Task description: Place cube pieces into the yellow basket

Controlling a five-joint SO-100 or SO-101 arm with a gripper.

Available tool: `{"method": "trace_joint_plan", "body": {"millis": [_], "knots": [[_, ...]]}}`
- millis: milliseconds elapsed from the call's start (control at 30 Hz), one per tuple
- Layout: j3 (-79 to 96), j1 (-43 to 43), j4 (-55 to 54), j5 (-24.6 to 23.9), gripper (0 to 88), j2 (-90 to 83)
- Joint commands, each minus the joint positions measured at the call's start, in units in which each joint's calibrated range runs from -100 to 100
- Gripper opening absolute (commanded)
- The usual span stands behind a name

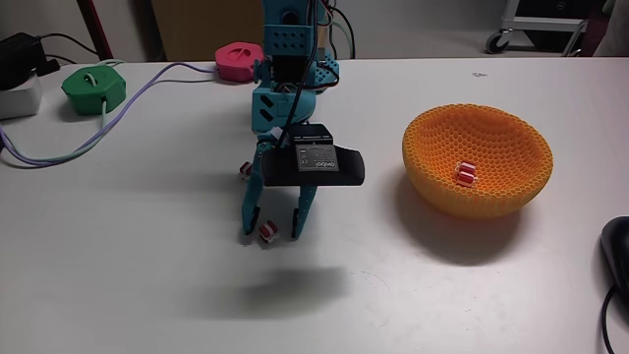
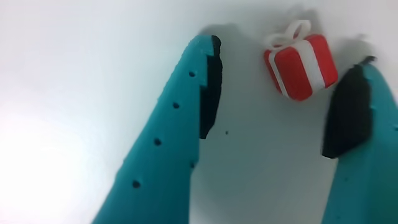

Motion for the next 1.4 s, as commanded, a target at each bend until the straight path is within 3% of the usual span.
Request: {"method": "trace_joint_plan", "body": {"millis": [0,267,367,433,500,600,867,900,933,967,1000,1233,1367], "knots": [[-1.9,1.29,-1.59,0.88,2.1,-0.39],[0.12,1.01,-0.38,3.08,0.0,-8.44],[-1.42,-3.84,12.31,2.78,0.0,-18.76],[-6.71,-9.15,29.42,1.86,0.0,-25.95],[-13.84,-15.3,48.36,-0.59,0.0,-31.54],[-20.97,-24.71,64.44,-5.27,0.0,-35.14],[-20.77,-46.99,67.3,-21.15,0.4,-34.1],[-20.29,-48.67,66.69,-22.03,7.7,-33.81],[-20.77,-49.41,66.17,-20.51,27.6,-33.44],[-22.31,-49.69,67.13,-19.44,38.7,-32.68],[-22.6,-49.78,67.22,-18.95,43.6,-32.3],[-20.1,-44.57,67.56,-15.82,48.9,-35.9],[-16.05,-29.93,69.3,-6.25,47.1,-40.06]]}}
